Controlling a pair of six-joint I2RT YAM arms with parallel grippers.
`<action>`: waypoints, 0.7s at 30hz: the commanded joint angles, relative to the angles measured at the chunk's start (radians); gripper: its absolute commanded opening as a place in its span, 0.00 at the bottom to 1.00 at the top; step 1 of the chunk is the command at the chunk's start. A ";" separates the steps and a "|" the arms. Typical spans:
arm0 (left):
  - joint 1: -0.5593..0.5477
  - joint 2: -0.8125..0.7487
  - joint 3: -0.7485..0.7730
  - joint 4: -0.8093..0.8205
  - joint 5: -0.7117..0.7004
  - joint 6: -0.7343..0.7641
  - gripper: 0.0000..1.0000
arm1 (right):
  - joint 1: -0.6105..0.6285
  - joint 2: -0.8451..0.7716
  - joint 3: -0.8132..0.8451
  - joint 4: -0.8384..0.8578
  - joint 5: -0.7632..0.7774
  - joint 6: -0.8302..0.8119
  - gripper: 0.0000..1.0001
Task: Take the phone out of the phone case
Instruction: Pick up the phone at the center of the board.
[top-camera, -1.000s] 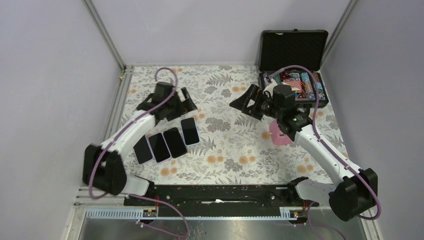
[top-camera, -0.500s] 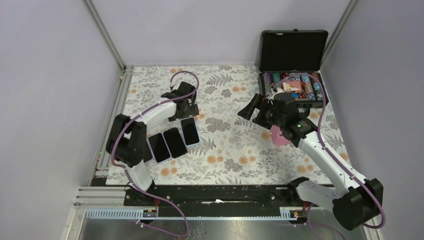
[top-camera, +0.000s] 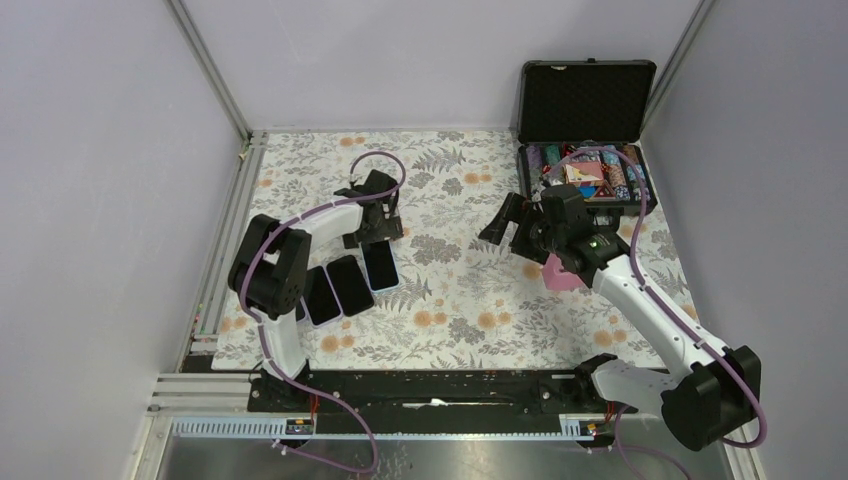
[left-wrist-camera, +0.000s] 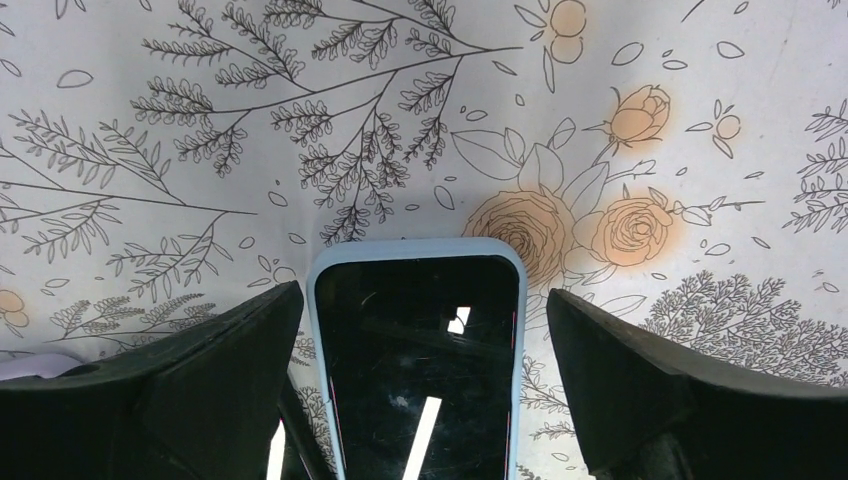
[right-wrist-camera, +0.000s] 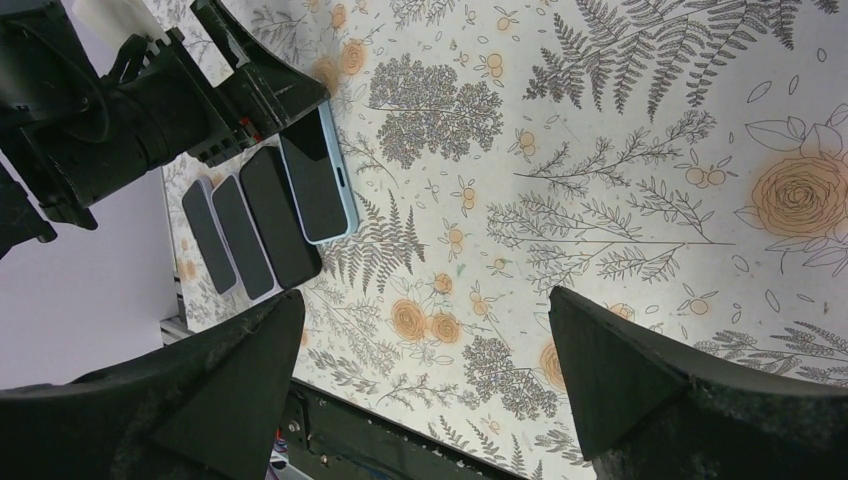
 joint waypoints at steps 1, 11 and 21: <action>0.005 0.000 -0.006 0.010 0.018 -0.037 0.96 | 0.005 0.015 0.052 -0.028 0.010 -0.022 1.00; -0.037 -0.027 -0.094 0.010 0.063 -0.083 0.88 | 0.007 0.025 0.041 -0.038 0.001 -0.018 1.00; -0.080 -0.078 -0.171 -0.032 0.054 -0.142 0.94 | 0.006 0.021 0.007 -0.037 -0.017 -0.009 1.00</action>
